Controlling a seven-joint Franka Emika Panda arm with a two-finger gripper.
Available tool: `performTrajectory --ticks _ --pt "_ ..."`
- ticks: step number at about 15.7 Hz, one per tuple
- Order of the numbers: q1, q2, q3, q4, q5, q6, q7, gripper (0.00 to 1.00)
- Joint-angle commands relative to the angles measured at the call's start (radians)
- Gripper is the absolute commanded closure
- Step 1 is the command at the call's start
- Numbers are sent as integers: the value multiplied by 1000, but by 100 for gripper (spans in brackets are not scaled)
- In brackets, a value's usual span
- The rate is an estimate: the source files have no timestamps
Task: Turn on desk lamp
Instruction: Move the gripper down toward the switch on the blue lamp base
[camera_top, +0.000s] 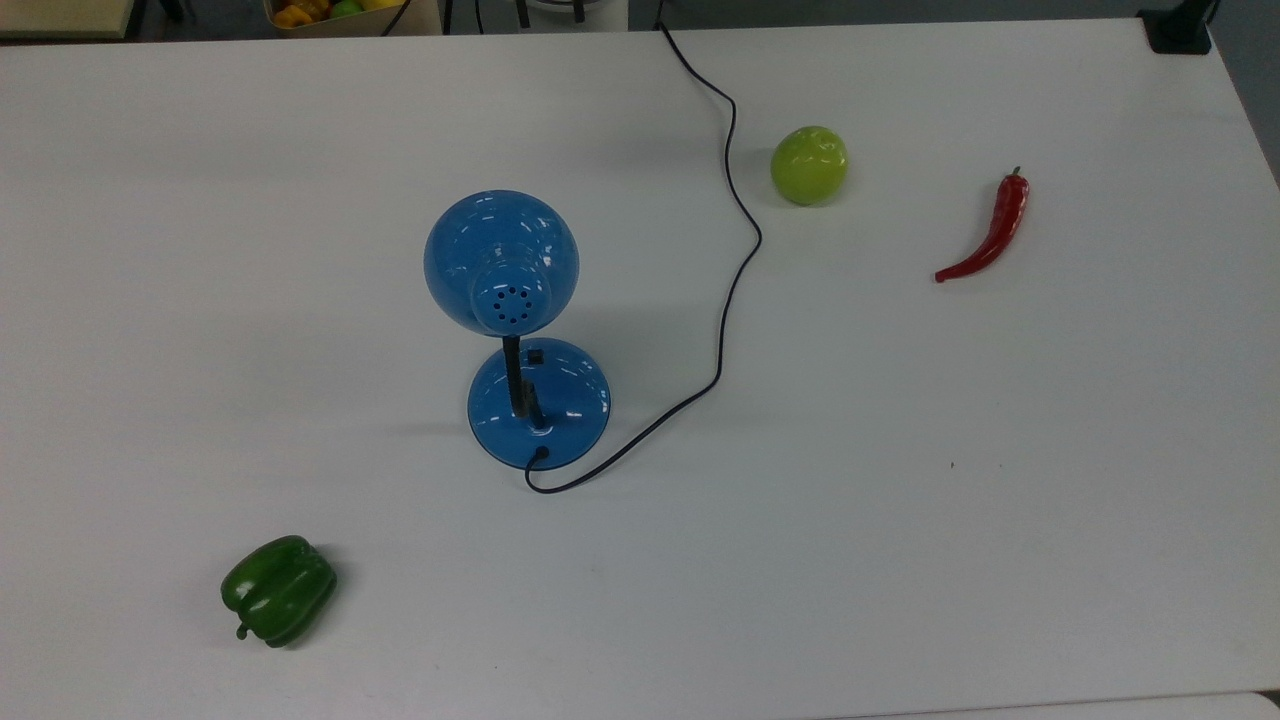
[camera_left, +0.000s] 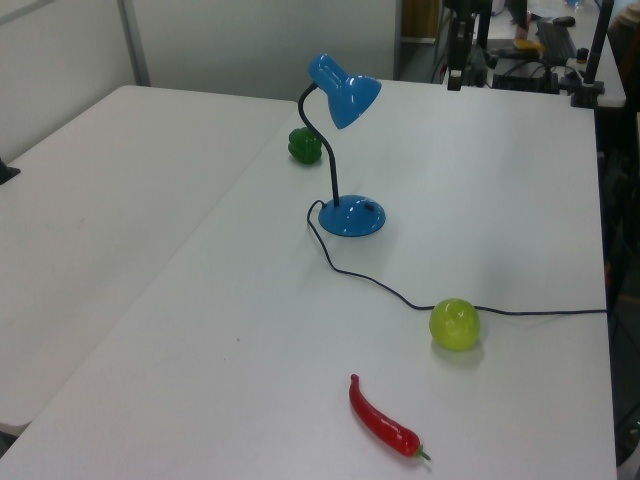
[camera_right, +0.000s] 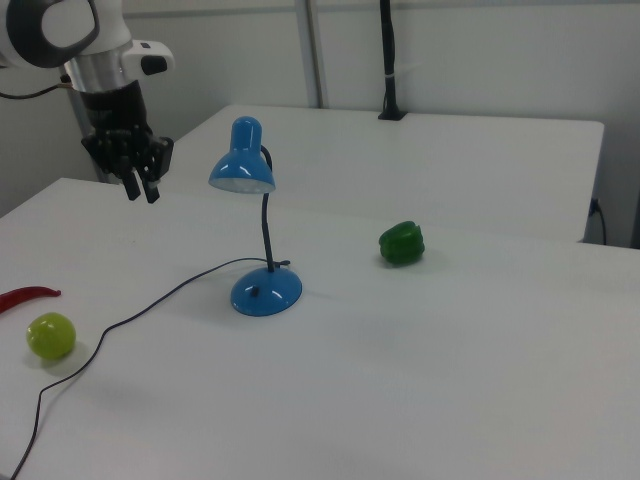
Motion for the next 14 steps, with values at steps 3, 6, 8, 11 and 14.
performTrajectory --ticks 3,6,8,11,14 --pt "7 -16 -23 -21 12 2 -36 100" --pt "7 -16 -23 -22 12 -9 -59 100" --pt "6 -11 -23 -24 11 -10 -88 100" --pt "-14 -8 -34 -77 11 0 -166 100" --pt "-16 1 -60 -122 11 11 -232 100"
